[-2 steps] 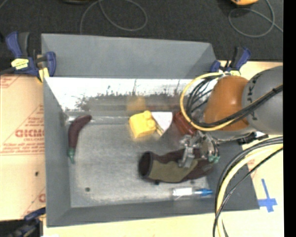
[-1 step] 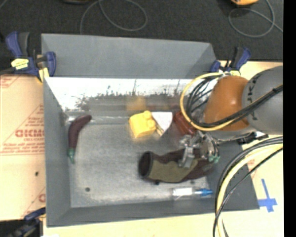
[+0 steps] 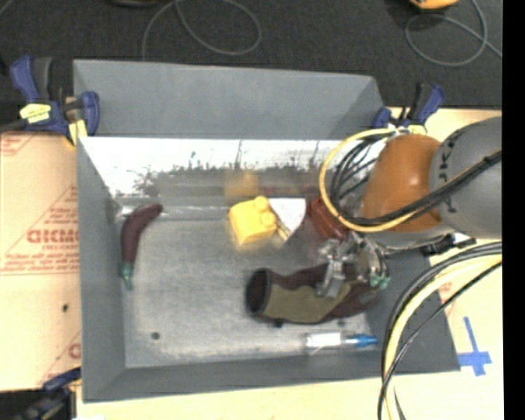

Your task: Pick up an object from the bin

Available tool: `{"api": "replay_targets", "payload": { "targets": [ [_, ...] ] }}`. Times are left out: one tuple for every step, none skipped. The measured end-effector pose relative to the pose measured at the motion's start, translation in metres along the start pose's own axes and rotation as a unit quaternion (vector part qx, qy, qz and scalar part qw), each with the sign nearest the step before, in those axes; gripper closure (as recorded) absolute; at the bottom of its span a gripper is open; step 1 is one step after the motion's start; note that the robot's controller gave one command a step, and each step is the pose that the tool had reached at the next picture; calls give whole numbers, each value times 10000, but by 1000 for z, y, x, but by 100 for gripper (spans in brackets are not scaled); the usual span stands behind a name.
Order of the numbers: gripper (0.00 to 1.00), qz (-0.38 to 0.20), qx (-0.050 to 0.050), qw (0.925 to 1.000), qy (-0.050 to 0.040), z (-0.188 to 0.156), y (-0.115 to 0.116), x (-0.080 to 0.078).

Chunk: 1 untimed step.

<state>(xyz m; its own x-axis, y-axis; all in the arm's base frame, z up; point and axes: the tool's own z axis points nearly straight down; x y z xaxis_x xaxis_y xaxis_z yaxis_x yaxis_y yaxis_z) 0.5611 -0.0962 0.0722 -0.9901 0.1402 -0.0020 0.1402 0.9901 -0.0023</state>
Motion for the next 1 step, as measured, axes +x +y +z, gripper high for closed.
{"api": "replay_targets", "payload": {
  "targets": [
    [100, -3, 0, 10000, 0, 0, 0, 0]
  ]
}}
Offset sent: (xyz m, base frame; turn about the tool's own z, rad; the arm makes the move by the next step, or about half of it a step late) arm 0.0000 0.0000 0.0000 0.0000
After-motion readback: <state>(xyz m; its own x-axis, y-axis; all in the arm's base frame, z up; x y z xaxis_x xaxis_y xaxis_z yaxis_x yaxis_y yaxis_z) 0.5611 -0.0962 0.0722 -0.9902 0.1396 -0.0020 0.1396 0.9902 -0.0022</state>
